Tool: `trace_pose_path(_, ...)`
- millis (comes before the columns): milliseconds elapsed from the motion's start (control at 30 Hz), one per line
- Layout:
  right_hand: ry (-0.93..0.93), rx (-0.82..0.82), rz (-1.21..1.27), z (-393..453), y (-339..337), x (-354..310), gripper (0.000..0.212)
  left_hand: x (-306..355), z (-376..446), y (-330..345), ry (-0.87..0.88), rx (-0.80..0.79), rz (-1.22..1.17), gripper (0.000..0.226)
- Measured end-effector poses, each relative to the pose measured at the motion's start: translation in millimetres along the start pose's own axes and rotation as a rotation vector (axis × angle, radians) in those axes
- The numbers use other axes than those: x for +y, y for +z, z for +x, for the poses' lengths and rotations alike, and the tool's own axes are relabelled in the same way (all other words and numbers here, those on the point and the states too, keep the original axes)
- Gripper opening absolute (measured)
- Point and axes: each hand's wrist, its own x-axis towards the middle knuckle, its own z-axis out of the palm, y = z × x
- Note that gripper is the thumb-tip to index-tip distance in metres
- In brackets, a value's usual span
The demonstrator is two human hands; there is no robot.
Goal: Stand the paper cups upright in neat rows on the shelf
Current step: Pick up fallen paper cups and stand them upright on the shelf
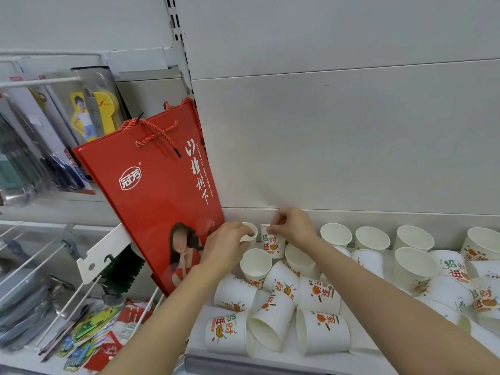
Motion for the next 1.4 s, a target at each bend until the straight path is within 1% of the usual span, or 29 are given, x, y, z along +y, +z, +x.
trace_pose_path(67,-0.043,0.015,0.027,-4,0,0,0.016,3,-7,-5,0.026,0.029,-0.048,0.018)
trace_pose_path(100,-0.067,0.025,0.026,-6,1,1,0.017,4,-11,-7,0.043,0.019,-0.072,0.016)
trace_pose_path(200,-0.167,0.043,-0.055,-14,8,5,0.016,8,-25,-11,0.09,-0.125,-0.106,0.021)
trace_pose_path(267,-0.23,0.031,-0.124,-20,12,8,0.016,10,-30,-10,0.113,-0.209,-0.041,0.027)
trace_pose_path(300,-0.253,0.021,-0.153,-22,13,9,0.016,10,-32,-9,0.121,-0.219,-0.003,0.027)
trace_pose_path(400,-0.3,0.008,-0.201,-26,14,13,0.014,10,-33,-6,0.137,-0.188,0.062,0.013)
trace_pose_path(467,-0.314,0.013,-0.197,-27,13,15,0.013,10,-33,-3,0.155,-0.155,0.093,0.009)
trace_pose_path(533,-0.323,0.039,-0.176,-29,8,17,0.015,10,-33,1,0.155,-0.111,0.111,0.009)
trace_pose_path(600,-0.32,0.077,-0.154,-33,-1,19,0.012,10,-33,4,0.14,-0.078,0.119,0.01)
trace_pose_path(667,-0.313,0.114,-0.153,-37,-10,25,0.006,9,-32,8,0.116,-0.076,0.119,0.011)
trace_pose_path(767,-0.295,0.135,-0.166,-48,-20,34,0.005,11,-32,12,0.086,-0.092,0.1,0.014)
trace_pose_path(833,-0.306,0.139,-0.183,-55,-24,39,0.004,13,-35,10,0.022,-0.06,0.028,0.025)
trace_pose_path(900,-0.335,0.134,-0.213,-63,-28,42,0.006,14,-40,2,-0.101,0.004,-0.03,0.034)
trace_pose_path(967,-0.376,0.109,-0.255,-71,-29,45,0.012,14,-47,-6,-0.216,0.033,0.031,0.034)
trace_pose_path(1033,-0.425,0.074,-0.307,-76,-28,47,0.015,14,-53,-11,-0.325,-0.056,0.183,0.03)
trace_pose_path(1067,-0.445,0.064,-0.331,-78,-26,49,0.015,15,-56,-11,-0.384,-0.118,0.222,0.032)
trace_pose_path(1133,-0.463,0.065,-0.359,-81,-23,50,0.016,18,-61,-10,-0.469,-0.226,0.22,0.039)
trace_pose_path(1200,-0.453,0.07,-0.366,-84,-20,50,0.012,20,-62,-8,-0.526,-0.277,0.201,0.041)
trace_pose_path(1267,-0.458,0.085,-0.369,-86,-16,51,0.008,24,-61,-6,-0.584,-0.276,0.165,0.039)
trace_pose_path(1333,-0.458,0.109,-0.366,-87,-13,50,0.005,27,-59,-4,-0.645,-0.24,0.1,0.036)
trace_pose_path(1400,-0.474,0.135,-0.35,-88,-11,47,0.005,30,-57,-6,-0.681,-0.19,0.038,0.027)
